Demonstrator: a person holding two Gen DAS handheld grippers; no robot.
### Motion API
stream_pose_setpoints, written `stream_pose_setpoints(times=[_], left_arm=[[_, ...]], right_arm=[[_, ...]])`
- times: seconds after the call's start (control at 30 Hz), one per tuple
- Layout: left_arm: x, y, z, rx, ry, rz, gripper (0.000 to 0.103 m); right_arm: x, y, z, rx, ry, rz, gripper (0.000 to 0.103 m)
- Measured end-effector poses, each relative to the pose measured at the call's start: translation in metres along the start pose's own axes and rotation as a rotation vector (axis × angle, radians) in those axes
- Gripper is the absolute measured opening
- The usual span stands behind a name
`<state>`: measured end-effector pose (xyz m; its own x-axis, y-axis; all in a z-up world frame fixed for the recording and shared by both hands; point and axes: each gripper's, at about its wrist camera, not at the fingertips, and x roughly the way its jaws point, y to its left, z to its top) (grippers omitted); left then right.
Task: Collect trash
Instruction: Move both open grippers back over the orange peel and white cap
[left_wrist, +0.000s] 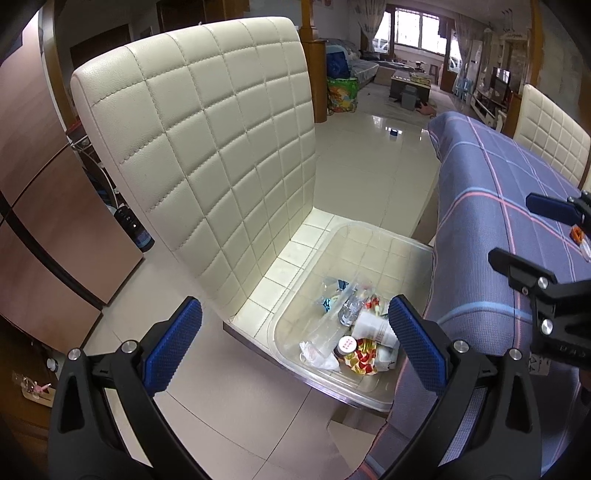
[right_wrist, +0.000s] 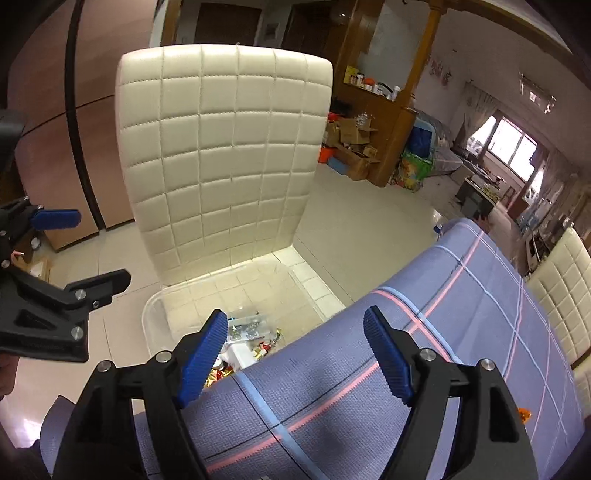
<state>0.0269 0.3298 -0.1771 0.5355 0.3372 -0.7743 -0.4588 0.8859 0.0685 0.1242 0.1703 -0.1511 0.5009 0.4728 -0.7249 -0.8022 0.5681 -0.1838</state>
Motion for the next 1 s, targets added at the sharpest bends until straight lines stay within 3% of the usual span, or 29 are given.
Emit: stream_pose_setpoints(times=[0.27, 0.5, 0.8, 1.0], left_arm=[[-0.011, -0.013, 0.003, 0.026, -0.012, -0.030, 0.099], [-0.025, -0.047, 0.008, 0.090, -0.043, -0.063, 0.099], [-0.043, -0.121, 0.016, 0.211, -0.073, -0.126, 0.099], [-0.046, -0.183, 0.026, 0.283, -0.078, -0.218, 0.099]], right_arm=[[-0.009, -0.020, -0.012, 0.071, 0.015, 0.012, 0.077], [-0.028, -0.054, -0.033, 0.167, 0.034, 0.006, 0.077], [-0.056, -0.108, -0.077, 0.270, 0.045, -0.084, 0.077], [-0.066, -0.159, -0.119, 0.363, 0.083, -0.162, 0.077]])
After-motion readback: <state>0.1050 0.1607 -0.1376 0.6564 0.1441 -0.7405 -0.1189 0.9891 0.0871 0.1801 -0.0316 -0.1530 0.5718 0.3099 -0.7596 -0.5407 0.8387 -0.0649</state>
